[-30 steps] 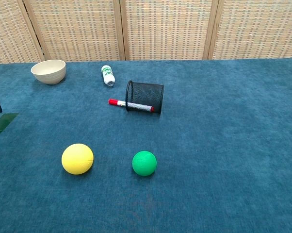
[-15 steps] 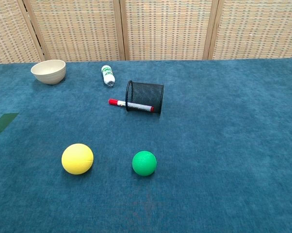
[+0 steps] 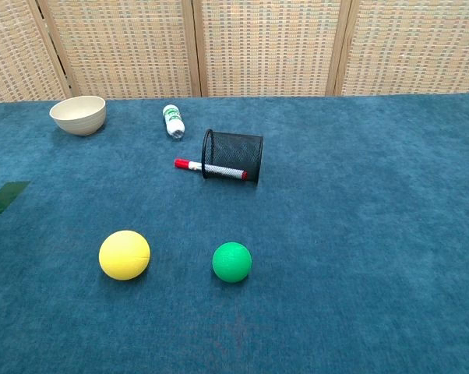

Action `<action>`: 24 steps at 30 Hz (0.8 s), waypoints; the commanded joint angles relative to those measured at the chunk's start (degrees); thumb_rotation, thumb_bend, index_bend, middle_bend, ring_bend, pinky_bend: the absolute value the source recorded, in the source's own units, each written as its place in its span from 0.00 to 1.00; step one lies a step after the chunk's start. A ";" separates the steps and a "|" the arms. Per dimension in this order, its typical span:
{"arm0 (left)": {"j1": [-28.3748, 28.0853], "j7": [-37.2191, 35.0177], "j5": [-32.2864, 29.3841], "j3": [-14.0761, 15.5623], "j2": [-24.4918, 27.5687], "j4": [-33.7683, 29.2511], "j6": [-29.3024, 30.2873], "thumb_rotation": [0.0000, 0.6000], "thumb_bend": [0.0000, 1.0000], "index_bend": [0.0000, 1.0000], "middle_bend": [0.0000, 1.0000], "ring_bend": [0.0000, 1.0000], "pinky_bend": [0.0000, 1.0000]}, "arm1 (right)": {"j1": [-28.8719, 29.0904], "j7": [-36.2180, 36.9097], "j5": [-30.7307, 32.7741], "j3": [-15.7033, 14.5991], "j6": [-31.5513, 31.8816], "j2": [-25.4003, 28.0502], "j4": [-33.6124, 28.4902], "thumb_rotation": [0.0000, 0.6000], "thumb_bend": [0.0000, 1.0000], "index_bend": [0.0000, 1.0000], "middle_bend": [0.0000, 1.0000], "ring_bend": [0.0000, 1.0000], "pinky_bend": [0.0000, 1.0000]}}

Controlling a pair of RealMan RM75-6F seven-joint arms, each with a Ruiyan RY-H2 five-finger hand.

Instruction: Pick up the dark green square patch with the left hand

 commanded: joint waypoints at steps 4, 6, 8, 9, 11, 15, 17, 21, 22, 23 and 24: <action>-0.45 1.15 -0.82 -0.27 -0.62 0.96 -0.71 1.00 0.40 0.43 0.00 0.00 0.00 | 0.01 0.01 0.00 -0.01 -0.02 0.00 0.01 1.00 0.00 0.00 0.00 0.00 0.00; -0.71 1.53 -1.24 -0.46 -0.89 1.45 -1.18 1.00 0.40 0.43 0.00 0.00 0.00 | 0.03 0.01 0.01 -0.03 -0.07 -0.01 0.02 1.00 0.00 0.00 0.00 0.00 0.00; -1.03 1.96 -1.67 -0.63 -1.32 2.12 -1.76 1.00 0.40 0.43 0.00 0.00 0.00 | 0.05 0.02 0.03 -0.05 -0.16 0.00 0.03 1.00 0.00 0.00 0.00 0.00 0.00; -1.15 2.07 -1.81 -0.67 -1.48 2.34 -2.00 1.00 0.40 0.43 0.00 0.00 0.00 | 0.05 0.03 0.04 -0.05 -0.18 0.00 0.03 1.00 0.00 0.00 0.00 0.00 0.00; -1.38 2.23 -1.98 -0.74 -1.82 2.77 -2.38 1.00 0.40 0.43 0.00 0.00 0.00 | 0.06 0.01 0.09 -0.03 -0.20 -0.01 0.05 1.00 0.00 0.00 0.00 0.00 0.00; -1.68 2.92 -2.34 -0.77 -2.39 3.66 -2.89 1.00 0.40 0.43 0.00 0.00 0.00 | 0.10 0.04 0.24 0.00 -0.34 -0.03 0.12 1.00 0.00 0.00 0.00 0.00 0.00; -1.80 3.28 -2.53 -0.76 -2.58 3.97 -3.22 1.00 0.40 0.44 0.00 0.00 0.00 | 0.11 0.08 0.26 0.00 -0.36 -0.03 0.13 1.00 0.00 0.00 0.00 0.00 0.00; -2.03 3.88 -2.86 -0.83 -3.07 4.48 -3.58 1.00 0.40 0.50 0.00 0.00 0.00 | 0.13 0.15 0.31 0.01 -0.43 -0.03 0.17 1.00 0.00 0.00 0.00 0.00 0.00; -2.04 3.98 -2.96 -0.85 -3.17 4.58 -3.64 1.00 0.40 0.51 0.00 0.00 0.00 | 0.14 0.17 0.33 0.01 -0.46 -0.03 0.18 1.00 0.00 0.00 0.00 0.00 0.00; -2.07 4.14 -3.07 -0.86 -3.30 4.74 -3.75 1.00 0.40 0.52 0.00 0.00 0.00 | 0.14 0.17 0.36 0.02 -0.47 -0.03 0.20 1.00 0.00 0.00 0.00 0.00 0.00; -2.12 4.33 -3.20 -0.89 -3.43 4.93 -3.86 1.00 0.40 0.52 0.00 0.00 0.00 | 0.15 0.17 0.37 0.02 -0.50 -0.04 0.21 1.00 0.00 0.00 0.00 0.00 0.00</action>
